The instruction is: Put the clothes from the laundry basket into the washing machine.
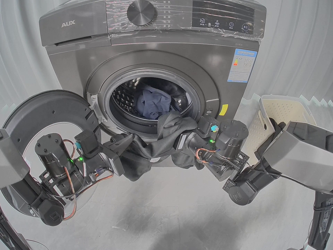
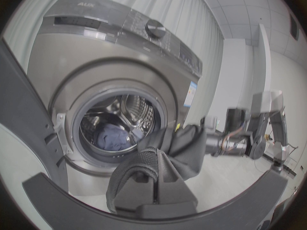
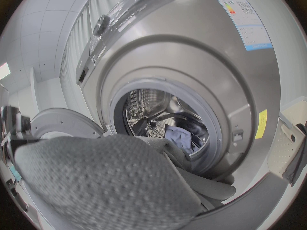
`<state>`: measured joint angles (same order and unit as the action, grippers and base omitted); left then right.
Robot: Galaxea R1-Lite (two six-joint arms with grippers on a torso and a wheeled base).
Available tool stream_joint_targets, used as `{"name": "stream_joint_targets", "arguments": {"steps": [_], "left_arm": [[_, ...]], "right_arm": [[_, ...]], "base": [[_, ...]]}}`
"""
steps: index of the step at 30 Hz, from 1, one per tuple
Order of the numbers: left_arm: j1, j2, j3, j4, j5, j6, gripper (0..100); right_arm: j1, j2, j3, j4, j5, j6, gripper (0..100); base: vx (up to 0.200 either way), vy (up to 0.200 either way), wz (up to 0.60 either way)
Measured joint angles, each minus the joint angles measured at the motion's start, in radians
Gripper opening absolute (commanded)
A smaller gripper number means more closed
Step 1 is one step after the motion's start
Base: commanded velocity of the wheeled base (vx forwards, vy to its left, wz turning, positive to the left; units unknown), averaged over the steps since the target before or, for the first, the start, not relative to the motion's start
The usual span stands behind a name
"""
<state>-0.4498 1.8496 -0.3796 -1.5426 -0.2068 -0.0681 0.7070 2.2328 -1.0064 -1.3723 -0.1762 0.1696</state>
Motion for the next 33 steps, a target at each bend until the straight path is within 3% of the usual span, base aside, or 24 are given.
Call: {"name": "stream_joint_targets", "arguments": {"steps": [5,10,30,31,33], "left_arm": [[0.008,0.055,0.041,0.000,-0.039,0.041,0],[0.010,0.092,0.063,-0.001,-0.046,0.064,0],[0.014,0.156,0.081,-0.002,-0.048,0.066,0],[0.014,0.157,0.081,-0.002,-0.048,0.066,100],[0.015,0.160,0.081,-0.002,-0.049,0.066,100]], "right_arm": [[0.018,-0.034,-0.018,0.001,0.000,-0.002,0],[0.024,-0.051,-0.034,0.001,0.000,-0.002,0],[0.074,-0.099,-0.052,0.007,0.000,-0.008,0],[0.075,-0.099,-0.051,0.007,0.000,-0.008,0],[0.076,-0.099,-0.050,0.006,0.000,-0.007,0]], "base": [[0.000,0.000,0.00],[0.000,0.000,0.00],[0.000,0.000,0.00],[0.000,0.000,0.00],[0.000,0.000,0.00]]}}
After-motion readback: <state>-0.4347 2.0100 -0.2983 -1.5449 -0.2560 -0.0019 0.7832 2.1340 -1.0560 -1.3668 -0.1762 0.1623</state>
